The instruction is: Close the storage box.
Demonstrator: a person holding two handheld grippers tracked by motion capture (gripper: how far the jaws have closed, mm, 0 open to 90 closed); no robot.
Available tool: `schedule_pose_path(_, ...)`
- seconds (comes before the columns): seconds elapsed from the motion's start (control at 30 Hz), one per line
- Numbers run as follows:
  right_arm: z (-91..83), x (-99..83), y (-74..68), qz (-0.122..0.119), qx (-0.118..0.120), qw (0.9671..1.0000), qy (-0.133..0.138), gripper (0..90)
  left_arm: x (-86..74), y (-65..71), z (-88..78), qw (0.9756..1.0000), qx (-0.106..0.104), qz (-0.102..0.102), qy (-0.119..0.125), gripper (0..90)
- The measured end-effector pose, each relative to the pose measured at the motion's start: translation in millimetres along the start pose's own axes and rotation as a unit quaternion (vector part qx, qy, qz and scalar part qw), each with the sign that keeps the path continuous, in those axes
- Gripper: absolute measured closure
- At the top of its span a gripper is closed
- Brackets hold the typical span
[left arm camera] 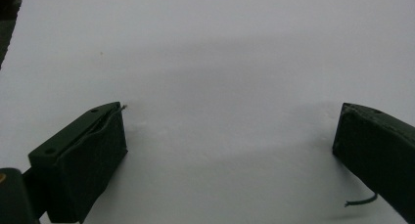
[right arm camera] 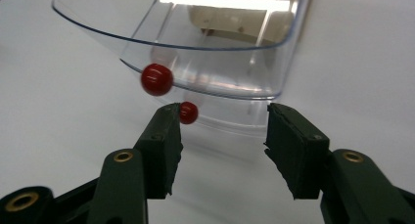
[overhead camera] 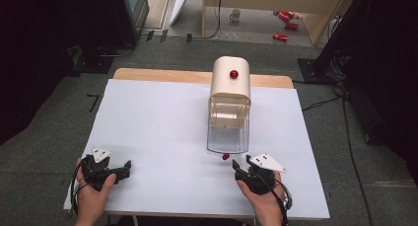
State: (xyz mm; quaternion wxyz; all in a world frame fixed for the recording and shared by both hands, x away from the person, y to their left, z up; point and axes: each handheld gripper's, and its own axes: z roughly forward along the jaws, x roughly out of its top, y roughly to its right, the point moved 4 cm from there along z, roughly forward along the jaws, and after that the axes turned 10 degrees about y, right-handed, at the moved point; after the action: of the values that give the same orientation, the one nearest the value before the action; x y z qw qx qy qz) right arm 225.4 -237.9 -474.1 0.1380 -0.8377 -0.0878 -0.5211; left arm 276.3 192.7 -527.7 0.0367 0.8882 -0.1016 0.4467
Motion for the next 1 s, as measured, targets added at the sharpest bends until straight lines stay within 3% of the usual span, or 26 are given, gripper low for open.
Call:
schedule_pose_path(0.5, 12.5, 2.7, -28.3, -0.011, 0.029, 0.9995, -0.005, 59.5, 0.0, -0.2, -0.2, 1.0, 0.0, 0.001, -0.001, 0.0)
schedule_pose_path(1.0, 20.4, 3.0, -30.0, -0.004, 0.025, 0.9996, -0.007, 75.9, 0.0, -0.2, -0.1, 1.0, 0.0, 0.001, -0.001, 0.0)
